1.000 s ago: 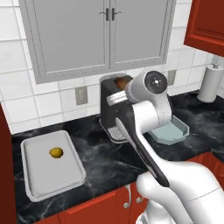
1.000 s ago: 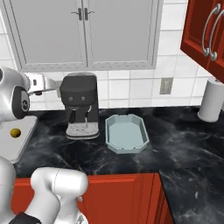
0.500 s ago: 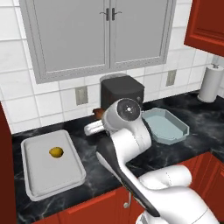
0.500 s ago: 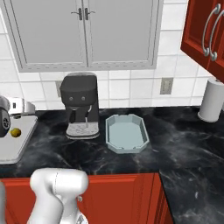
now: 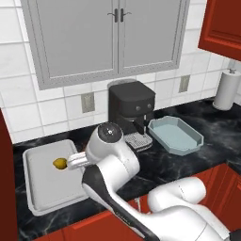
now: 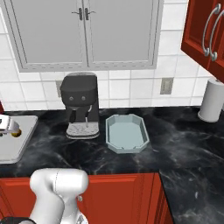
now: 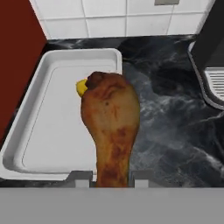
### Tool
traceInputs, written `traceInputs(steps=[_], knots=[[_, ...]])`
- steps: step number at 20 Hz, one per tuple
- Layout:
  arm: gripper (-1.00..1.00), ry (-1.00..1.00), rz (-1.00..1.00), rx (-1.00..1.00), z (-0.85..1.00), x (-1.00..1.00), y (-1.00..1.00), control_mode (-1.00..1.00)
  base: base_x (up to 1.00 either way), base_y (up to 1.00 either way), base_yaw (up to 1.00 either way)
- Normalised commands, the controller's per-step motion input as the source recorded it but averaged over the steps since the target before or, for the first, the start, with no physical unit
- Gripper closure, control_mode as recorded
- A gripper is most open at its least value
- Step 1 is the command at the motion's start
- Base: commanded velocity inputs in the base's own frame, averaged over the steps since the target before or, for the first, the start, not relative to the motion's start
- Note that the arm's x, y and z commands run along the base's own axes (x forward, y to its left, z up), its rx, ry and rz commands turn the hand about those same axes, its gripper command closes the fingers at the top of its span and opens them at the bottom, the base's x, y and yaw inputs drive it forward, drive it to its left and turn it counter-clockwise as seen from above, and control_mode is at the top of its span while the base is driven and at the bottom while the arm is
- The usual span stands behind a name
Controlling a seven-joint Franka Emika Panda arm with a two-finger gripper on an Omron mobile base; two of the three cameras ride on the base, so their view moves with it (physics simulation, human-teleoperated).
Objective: Place one lemon and one chicken drumstick in each tupperware on the nearby counter, to pack two identical lunches.
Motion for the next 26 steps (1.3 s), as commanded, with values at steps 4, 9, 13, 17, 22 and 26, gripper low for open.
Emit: traceInputs(steps=[4, 9, 13, 17, 22, 26], knots=[[1.00, 0.30, 0.01, 0.06, -0.47, 0.00, 0.67, -1.00, 0.00, 0.00, 0.00], [1.00, 0.29, 0.03, 0.06, -0.54, 0.00, 0.65, -1.00, 0.00, 0.00, 0.00], [1.00, 0.20, 0.02, 0.00, -0.53, 0.29, 0.67, -1.00, 0.00, 0.00, 0.00], [1.00, 0.07, 0.00, 0.00, -0.34, 0.83, 0.47, -1.00, 0.00, 0.00, 0.00], [1.00, 0.04, 0.00, 0.00, -0.27, 0.91, 0.42, -1.00, 0.00, 0.00, 0.00], [1.00, 0.06, 0.00, -0.02, -0.43, 0.61, 0.80, -1.00, 0.00, 0.00, 0.00]])
